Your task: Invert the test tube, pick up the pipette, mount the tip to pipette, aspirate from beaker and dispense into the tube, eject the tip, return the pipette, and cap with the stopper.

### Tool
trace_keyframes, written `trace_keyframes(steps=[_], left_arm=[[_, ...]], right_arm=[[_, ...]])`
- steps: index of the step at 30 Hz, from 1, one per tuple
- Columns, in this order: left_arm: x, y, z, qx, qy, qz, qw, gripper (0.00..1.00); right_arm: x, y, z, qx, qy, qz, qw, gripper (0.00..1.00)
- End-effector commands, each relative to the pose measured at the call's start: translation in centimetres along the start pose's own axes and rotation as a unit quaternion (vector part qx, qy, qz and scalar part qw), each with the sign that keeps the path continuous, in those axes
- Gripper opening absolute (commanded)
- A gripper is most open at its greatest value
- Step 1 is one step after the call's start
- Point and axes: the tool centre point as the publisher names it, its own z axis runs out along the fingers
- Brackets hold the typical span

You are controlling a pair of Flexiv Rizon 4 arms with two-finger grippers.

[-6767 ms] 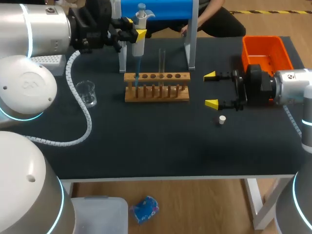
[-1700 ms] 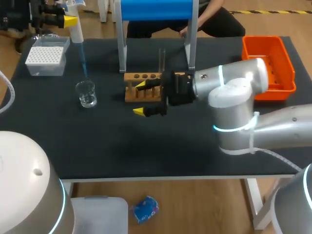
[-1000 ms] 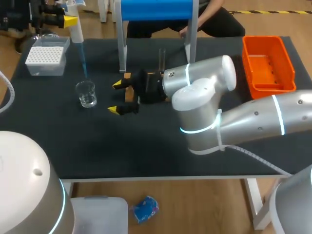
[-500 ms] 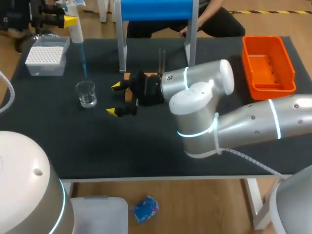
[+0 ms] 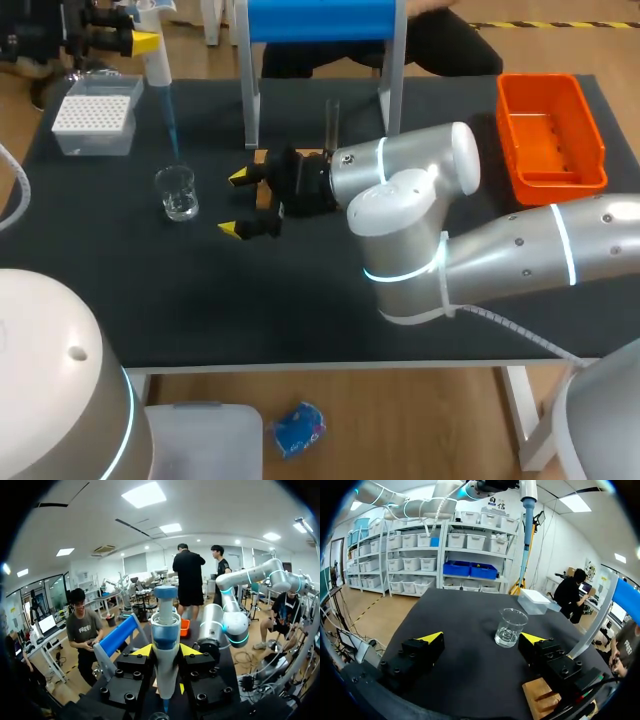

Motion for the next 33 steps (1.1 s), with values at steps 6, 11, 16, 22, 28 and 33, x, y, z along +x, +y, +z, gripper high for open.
trace_keyframes(steps=[6, 11, 16, 22, 28, 33], left_arm=[[0.0, 1.5, -0.3, 0.015, -0.006, -0.003, 1.0, 0.0], [-0.2, 2.6, -0.3, 0.021, -0.008, -0.008, 1.0, 0.0], [-0.5, 3.8, -0.2, 0.028, -0.008, -0.012, 1.0, 0.0], [-1.3, 4.9, -0.4, 0.033, -0.008, -0.014, 0.999, 0.0], [-1.8, 5.8, -0.3, 0.033, -0.011, -0.009, 0.999, 0.0], [-1.9, 6.4, 0.0, 0.026, -0.009, -0.012, 1.0, 0.0]], right_arm=[[0.0, 0.0, -0.1, 0.0, 0.0, 0.0, 1.0, 1.0], [0.0, 0.0, -0.1, 0.0, 0.0, 0.0, 1.0, 1.0], [0.0, 0.0, -0.1, 0.0, 0.0, 0.0, 1.0, 1.0], [0.0, 0.0, -0.1, 0.0, 0.0, 0.0, 1.0, 1.0], [0.0, 0.0, -0.1, 0.0, 0.0, 0.0, 1.0, 1.0], [0.0, 0.0, -0.1, 0.0, 0.0, 0.0, 1.0, 1.0]])
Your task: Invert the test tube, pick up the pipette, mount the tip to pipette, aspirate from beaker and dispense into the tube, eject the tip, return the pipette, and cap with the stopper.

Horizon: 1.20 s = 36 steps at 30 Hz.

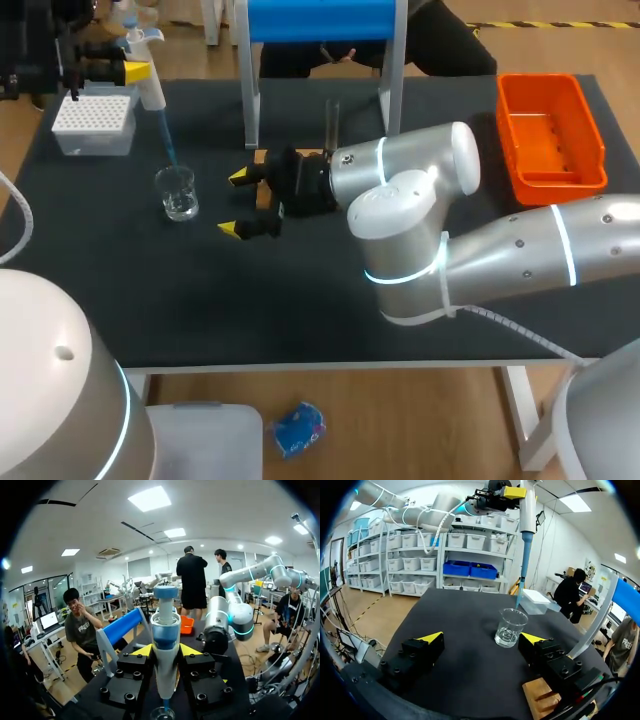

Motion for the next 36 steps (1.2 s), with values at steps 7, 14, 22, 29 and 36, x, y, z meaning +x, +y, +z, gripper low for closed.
trace_keyframes(steps=[7, 14, 22, 29, 36], left_arm=[[-0.1, 1.5, 0.6, -0.003, 0.003, -0.009, 1.0, 0.0], [0.1, 2.3, 0.8, 0.002, -0.002, -0.013, 1.0, 0.0], [0.1, 3.3, 0.9, 0.003, -0.004, -0.018, 1.0, 0.0], [0.0, 4.0, 1.0, 0.003, -0.006, -0.023, 1.0, 0.0], [-0.5, 5.1, 0.9, 0.001, -0.013, -0.025, 1.0, 0.0]], right_arm=[[0.0, -0.1, -0.1, -0.001, 0.001, 0.0, 1.0, 1.0], [0.0, -0.1, -0.1, -0.001, 0.001, 0.0, 1.0, 1.0], [0.0, -0.1, -0.1, -0.001, 0.001, 0.0, 1.0, 1.0], [0.0, -0.1, -0.1, -0.001, 0.001, 0.0, 1.0, 1.0], [0.0, -0.1, -0.1, -0.001, 0.001, 0.0, 1.0, 1.0]])
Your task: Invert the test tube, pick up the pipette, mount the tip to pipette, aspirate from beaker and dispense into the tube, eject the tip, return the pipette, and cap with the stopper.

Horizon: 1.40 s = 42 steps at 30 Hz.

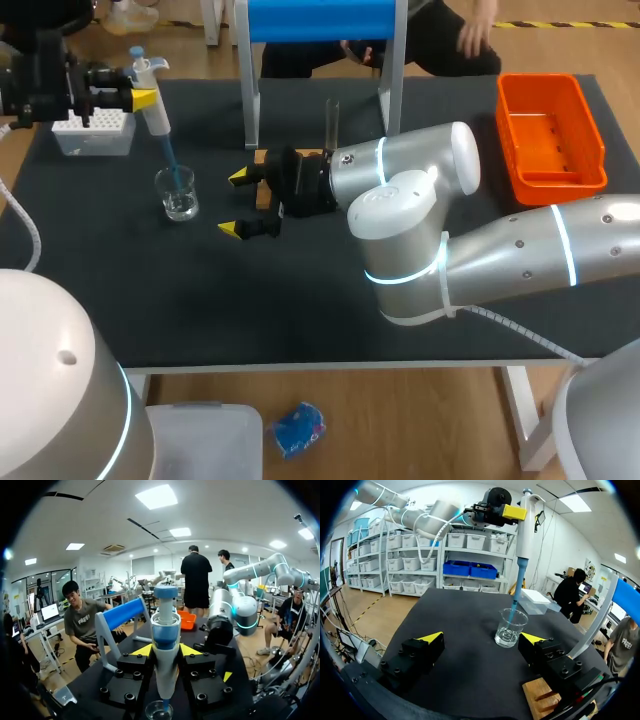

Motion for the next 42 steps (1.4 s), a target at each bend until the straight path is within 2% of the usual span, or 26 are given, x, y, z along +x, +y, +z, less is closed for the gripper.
trace_keyframes(steps=[1, 16, 42], left_arm=[[-0.4, 0.7, 0.0, 0.0, -0.002, -0.001, 1.0, 0.0], [-1.1, 1.8, 0.2, -0.012, -0.006, -0.002, 1.0, 0.0], [-0.9, 3.4, 1.2, -0.024, -0.001, -0.009, 1.0, 0.0]], right_arm=[[0.0, -0.1, -0.1, -0.001, 0.001, 0.0, 1.0, 1.0], [0.0, -0.1, -0.1, -0.001, 0.001, 0.0, 1.0, 1.0], [0.0, -0.1, -0.1, -0.001, 0.001, 0.0, 1.0, 1.0]])
